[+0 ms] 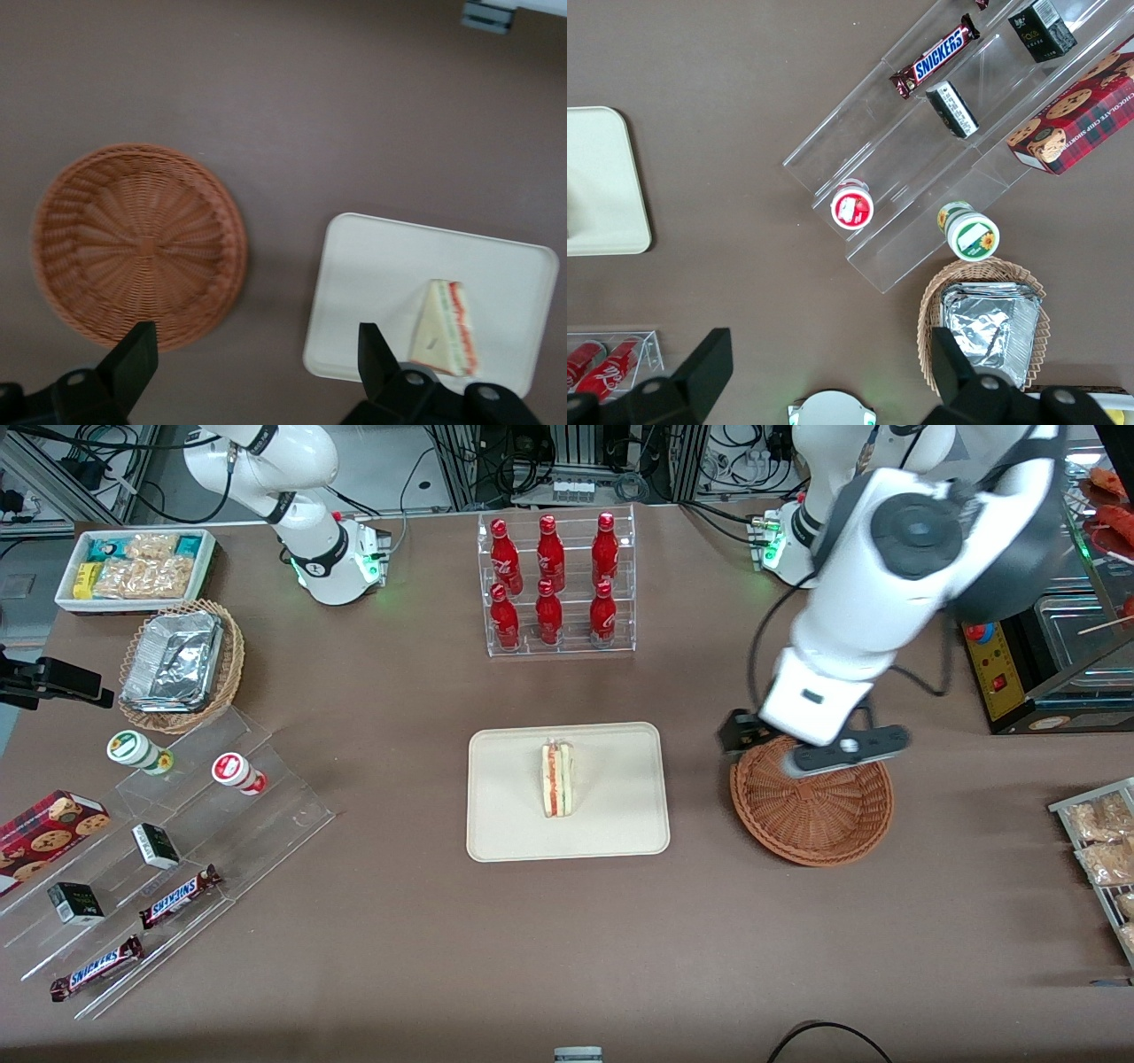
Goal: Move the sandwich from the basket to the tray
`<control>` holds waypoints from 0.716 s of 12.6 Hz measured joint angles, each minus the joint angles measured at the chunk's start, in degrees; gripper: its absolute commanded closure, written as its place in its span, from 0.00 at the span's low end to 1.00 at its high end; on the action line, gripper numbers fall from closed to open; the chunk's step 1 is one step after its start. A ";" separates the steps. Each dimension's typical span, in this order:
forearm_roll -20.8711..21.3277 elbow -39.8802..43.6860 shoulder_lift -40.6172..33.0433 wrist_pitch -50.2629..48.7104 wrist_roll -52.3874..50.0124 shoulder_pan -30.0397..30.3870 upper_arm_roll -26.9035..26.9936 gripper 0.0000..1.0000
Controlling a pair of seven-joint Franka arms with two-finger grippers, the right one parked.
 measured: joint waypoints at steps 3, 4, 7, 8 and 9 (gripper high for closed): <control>-1.27 -5.04 -5.63 -3.32 12.68 6.76 0.07 0.00; -1.96 -5.60 -7.05 -5.26 17.03 8.93 0.10 0.00; -2.23 -6.08 -9.83 -9.56 25.81 12.94 0.13 0.00; -2.24 -6.11 -10.33 -10.68 27.43 13.42 0.51 0.00; -2.24 -6.18 -10.61 -11.20 28.62 13.28 1.70 0.00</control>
